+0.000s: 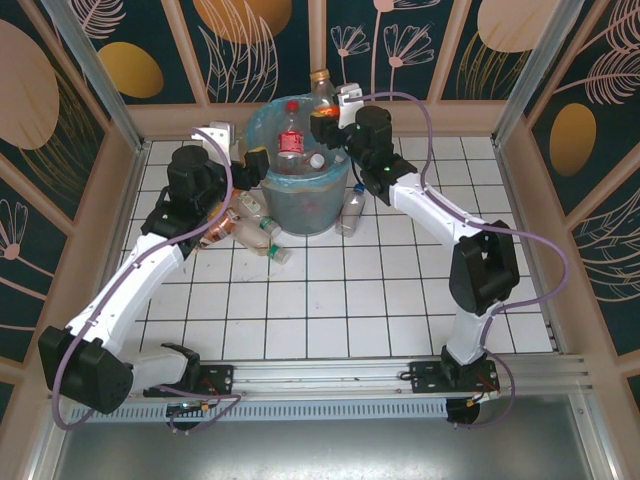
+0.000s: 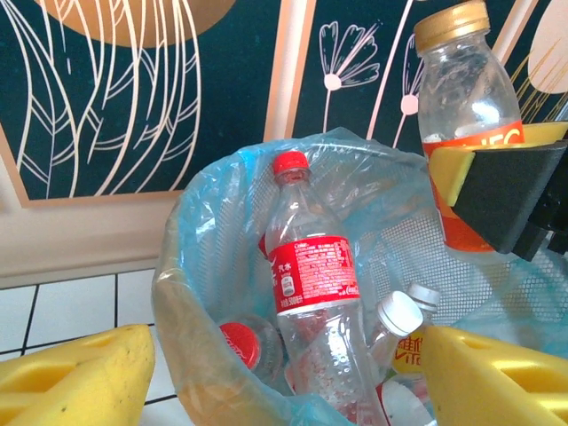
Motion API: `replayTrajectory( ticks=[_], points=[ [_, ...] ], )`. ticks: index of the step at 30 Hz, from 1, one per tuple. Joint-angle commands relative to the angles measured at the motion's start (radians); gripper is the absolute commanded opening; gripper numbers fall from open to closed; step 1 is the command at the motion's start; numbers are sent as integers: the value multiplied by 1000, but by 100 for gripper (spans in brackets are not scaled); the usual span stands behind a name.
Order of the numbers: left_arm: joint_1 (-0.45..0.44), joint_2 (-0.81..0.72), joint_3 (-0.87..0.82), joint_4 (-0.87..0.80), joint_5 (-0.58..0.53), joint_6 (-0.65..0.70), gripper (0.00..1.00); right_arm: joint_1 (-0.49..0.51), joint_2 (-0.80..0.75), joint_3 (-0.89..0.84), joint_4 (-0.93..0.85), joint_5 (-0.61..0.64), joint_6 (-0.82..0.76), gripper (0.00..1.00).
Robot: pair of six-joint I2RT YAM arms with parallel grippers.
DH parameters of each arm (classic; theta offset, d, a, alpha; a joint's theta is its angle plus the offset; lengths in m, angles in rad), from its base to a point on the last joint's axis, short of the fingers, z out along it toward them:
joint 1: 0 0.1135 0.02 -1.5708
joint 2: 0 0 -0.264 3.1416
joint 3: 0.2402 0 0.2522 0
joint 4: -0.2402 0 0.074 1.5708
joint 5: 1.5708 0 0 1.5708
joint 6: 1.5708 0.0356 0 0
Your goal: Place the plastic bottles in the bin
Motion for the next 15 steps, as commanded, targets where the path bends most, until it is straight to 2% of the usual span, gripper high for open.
replayTrajectory(
  ticks=[1, 6, 15],
  points=[
    [-1, -21, -7, 47, -21, 24, 79, 0, -10, 29, 74, 7, 18, 75],
    [-2, -23, -10, 45, -19, 28, 80, 0, -15, 38, 68, 6, 18, 78],
    [-2, -26, -13, 36, -31, 39, 80, 0, -4, 71, 1, -4, 44, 77]
  ],
)
